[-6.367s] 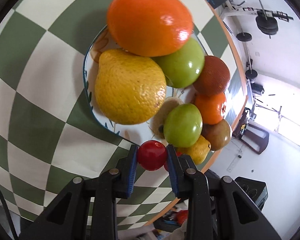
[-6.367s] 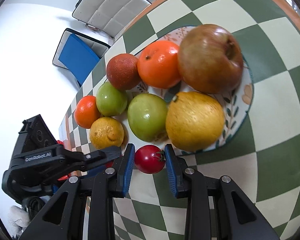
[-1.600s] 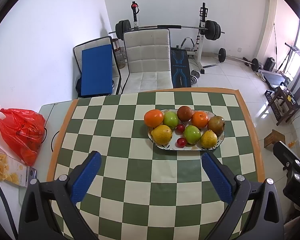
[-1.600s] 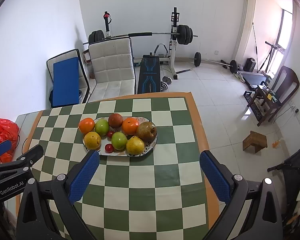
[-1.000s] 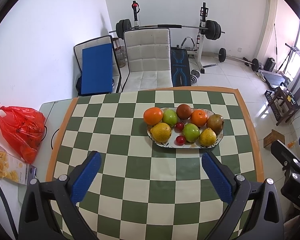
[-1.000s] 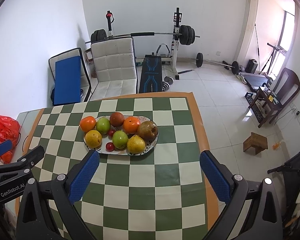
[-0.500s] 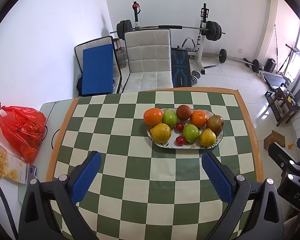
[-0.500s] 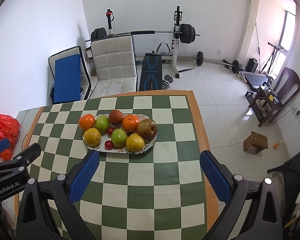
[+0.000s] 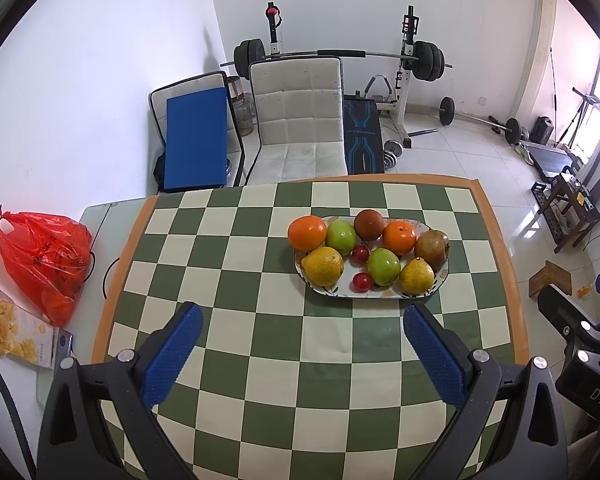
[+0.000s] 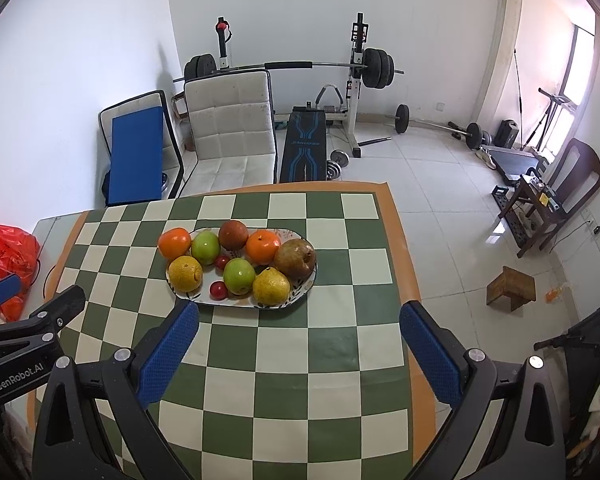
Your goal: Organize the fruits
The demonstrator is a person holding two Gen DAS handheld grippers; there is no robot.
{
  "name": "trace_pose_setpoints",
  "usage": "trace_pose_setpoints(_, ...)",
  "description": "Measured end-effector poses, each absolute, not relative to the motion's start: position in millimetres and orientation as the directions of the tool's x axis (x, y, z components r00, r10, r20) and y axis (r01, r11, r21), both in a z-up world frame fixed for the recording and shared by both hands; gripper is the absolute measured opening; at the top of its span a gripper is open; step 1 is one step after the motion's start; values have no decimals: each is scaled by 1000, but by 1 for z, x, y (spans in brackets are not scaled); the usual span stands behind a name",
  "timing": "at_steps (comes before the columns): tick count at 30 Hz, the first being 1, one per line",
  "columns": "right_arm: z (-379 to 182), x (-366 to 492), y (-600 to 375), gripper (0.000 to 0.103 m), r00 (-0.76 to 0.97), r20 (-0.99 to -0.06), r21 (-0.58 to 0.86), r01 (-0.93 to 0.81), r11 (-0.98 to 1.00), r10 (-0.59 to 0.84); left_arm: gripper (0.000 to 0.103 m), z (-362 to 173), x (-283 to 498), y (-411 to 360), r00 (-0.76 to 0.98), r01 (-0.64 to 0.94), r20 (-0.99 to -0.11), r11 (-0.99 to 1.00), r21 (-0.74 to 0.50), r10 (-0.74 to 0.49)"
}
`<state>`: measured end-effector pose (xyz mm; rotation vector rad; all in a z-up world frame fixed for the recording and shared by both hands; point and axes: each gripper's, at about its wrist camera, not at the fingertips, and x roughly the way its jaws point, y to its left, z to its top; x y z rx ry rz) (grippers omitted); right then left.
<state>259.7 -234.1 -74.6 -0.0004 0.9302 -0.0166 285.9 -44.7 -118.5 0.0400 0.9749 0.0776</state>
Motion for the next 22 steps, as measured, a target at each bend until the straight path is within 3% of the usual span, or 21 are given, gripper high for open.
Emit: trace_pose_setpoints(22, -72, 265, -233, 102, 598, -802, -4, 11, 1000, -10, 103, -117, 291, -47, 563, -50, -822, 996, 71, 87)
